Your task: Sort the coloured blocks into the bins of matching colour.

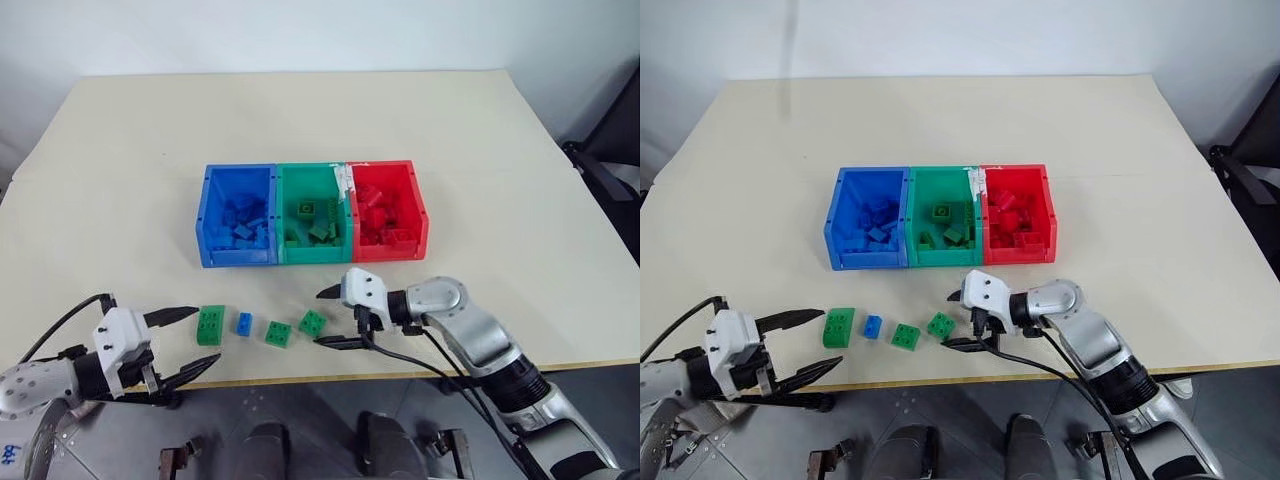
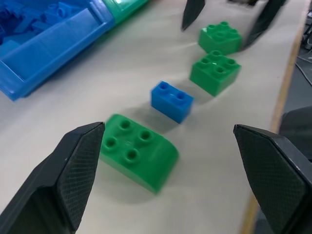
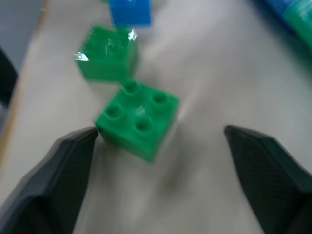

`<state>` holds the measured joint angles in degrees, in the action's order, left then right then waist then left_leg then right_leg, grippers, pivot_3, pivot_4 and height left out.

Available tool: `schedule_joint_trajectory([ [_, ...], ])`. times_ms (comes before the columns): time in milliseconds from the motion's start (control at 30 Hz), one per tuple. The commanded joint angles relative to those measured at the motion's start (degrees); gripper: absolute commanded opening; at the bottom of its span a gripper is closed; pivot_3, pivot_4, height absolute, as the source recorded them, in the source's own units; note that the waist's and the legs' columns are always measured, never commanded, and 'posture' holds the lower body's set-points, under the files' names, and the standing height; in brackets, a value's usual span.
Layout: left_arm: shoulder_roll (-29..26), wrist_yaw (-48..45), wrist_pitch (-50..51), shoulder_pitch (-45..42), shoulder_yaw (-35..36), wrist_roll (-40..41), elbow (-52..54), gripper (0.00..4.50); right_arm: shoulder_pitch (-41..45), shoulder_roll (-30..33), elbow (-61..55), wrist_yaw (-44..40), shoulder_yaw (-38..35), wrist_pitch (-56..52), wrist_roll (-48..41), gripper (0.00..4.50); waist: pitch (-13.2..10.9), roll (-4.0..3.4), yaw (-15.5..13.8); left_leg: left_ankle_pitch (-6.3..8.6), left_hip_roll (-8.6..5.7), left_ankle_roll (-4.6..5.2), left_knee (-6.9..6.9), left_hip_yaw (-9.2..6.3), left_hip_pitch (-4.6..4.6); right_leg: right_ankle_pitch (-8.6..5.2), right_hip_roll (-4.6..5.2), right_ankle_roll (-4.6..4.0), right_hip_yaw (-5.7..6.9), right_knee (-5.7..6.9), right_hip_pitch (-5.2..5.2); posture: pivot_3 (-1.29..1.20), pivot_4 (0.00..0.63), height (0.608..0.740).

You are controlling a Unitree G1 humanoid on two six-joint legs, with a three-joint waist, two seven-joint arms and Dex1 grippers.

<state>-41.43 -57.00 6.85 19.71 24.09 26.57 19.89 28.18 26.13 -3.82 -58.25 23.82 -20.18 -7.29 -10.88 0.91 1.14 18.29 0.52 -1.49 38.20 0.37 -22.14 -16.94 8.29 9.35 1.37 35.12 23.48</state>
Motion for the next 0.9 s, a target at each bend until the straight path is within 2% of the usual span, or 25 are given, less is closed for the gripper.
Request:
schedule_joint_trajectory([
  [33, 0.3, 1.1, -0.2, 1.2, 2.7, 1.2, 2.7, 4.50, -0.7, -0.1, -0.9, -0.3, 0.0, 0.0, 0.0, 2.89, 0.0, 0.00, 0.1, 0.00, 0.03, 0.00, 0.00, 0.00, 0.01, 0.00, -0.03, 0.00, 0.01, 0.00, 0.00, 0.00, 0.150, 0.740],
  [167, 0.7, 1.9, -0.2, 1.2, 3.0, 1.4, 3.0, 4.50, -0.2, -0.6, -0.9, -0.9, -0.6, 0.2, -1.0, 1.45, 0.0, 0.00, 0.3, 0.00, 0.05, 0.00, 0.00, 0.02, 0.02, 0.00, -0.07, 0.00, 0.00, 0.00, -0.01, 0.00, 0.150, 0.740],
  [200, 0.8, 2.1, -0.2, 1.2, 3.0, 1.4, 3.0, 4.50, 0.1, -0.8, -0.9, -0.9, -1.1, 0.3, -1.5, 1.38, 0.0, 0.00, 0.4, 0.00, 0.06, -0.01, 0.00, 0.02, 0.02, 0.00, -0.07, 0.00, 0.00, 0.00, 0.00, 0.00, 0.150, 0.740],
  [367, 2.0, 3.4, -0.6, 1.2, 2.9, 1.4, 3.5, 4.50, 2.1, -1.8, -2.9, -1.4, -5.8, -2.8, -7.0, 1.38, 0.0, 0.00, 0.4, 0.01, 0.08, -0.02, -0.01, 0.02, 0.01, 0.00, -0.09, 0.00, 0.00, -0.01, 0.00, 0.00, 0.150, 0.740],
  [500, 3.5, 4.9, -0.9, 2.1, 5.2, 1.8, 3.5, 4.50, 8.7, -4.7, -2.6, 2.5, -12.5, -10.1, -12.9, 1.38, 0.0, 0.00, 0.6, 0.01, 0.11, -0.02, -0.01, 0.03, 0.01, 0.00, -0.11, -0.01, -0.01, 0.00, 0.01, 0.00, 0.150, 0.740],
  [600, 4.4, 5.6, -1.0, 3.4, 6.9, 2.1, 3.5, 4.50, 14.1, -7.0, 2.6, 7.8, -14.4, -11.0, -11.0, 1.38, 0.0, 0.00, 0.7, 0.06, 0.26, -0.12, -0.01, 0.05, 0.03, 0.01, -0.25, -0.10, -0.04, 0.02, 0.07, 0.00, 0.150, 0.740],
  [733, 5.6, 6.1, -1.4, 5.7, 8.8, 1.8, 3.6, 4.50, 20.5, -10.0, 12.9, 13.3, -14.7, -5.0, -6.3, 1.38, 0.0, 0.01, 0.6, 0.09, 0.28, -0.16, -0.03, 0.08, 0.02, -0.01, -0.30, -0.17, -0.04, 0.03, 0.11, 0.00, 0.150, 0.740],
  [900, 5.7, 6.8, -0.9, 6.6, 9.0, 2.1, 4.2, 4.50, 22.0, -10.6, 17.0, 11.9, -14.9, 0.1, -5.5, 3.05, 0.0, 0.01, 0.6, 0.10, 0.28, -0.15, -0.03, 0.11, -0.02, -0.01, -0.30, -0.17, -0.04, 0.02, 0.14, 0.00, 0.150, 0.740],
])
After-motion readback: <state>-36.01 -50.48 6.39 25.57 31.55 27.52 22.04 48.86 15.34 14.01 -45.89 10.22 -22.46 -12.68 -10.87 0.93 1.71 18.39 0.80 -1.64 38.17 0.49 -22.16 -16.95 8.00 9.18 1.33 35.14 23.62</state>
